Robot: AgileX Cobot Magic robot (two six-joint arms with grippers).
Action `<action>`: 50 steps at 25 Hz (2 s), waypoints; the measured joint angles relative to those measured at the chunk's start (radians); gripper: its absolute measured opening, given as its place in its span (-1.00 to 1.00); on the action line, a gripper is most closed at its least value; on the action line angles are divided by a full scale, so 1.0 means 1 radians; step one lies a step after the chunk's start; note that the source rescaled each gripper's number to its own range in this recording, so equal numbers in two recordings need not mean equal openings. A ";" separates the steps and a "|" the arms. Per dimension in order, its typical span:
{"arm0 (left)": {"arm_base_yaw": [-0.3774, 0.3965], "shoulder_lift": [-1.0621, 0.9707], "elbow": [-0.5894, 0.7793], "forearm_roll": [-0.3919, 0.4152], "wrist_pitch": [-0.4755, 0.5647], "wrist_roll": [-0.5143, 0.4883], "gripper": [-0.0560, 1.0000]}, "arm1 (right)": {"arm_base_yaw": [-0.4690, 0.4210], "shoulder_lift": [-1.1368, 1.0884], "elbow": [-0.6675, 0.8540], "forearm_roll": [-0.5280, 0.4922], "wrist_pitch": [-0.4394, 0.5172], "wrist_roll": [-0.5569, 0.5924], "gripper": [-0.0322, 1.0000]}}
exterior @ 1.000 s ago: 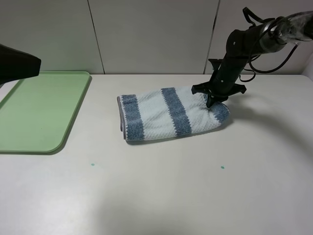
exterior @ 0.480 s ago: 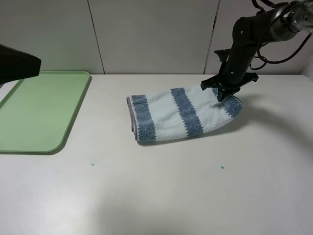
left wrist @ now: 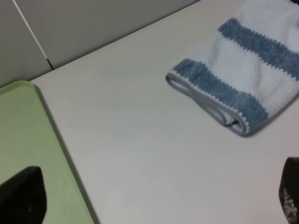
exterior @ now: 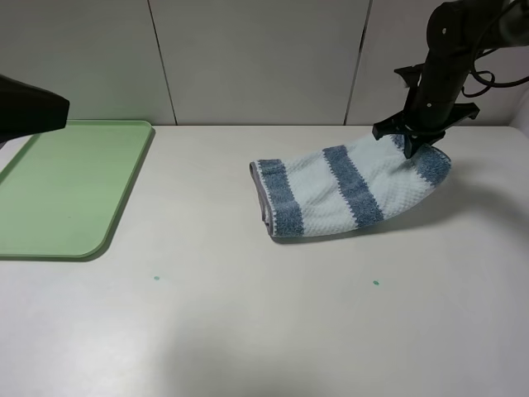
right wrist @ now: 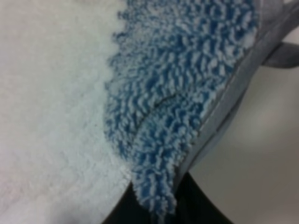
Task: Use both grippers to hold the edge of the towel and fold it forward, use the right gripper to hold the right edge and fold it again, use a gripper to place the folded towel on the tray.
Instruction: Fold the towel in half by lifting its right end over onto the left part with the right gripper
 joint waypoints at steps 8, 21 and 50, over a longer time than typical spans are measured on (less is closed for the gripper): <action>0.000 0.000 0.000 0.000 0.000 0.000 1.00 | 0.010 -0.066 0.000 -0.006 0.045 0.024 -0.83; 0.000 0.000 0.000 0.000 0.002 0.000 1.00 | 0.133 -0.085 0.000 0.027 0.061 0.075 -0.83; 0.000 0.000 0.000 0.000 0.003 0.000 1.00 | 0.380 -0.063 0.007 0.083 -0.071 0.300 -0.83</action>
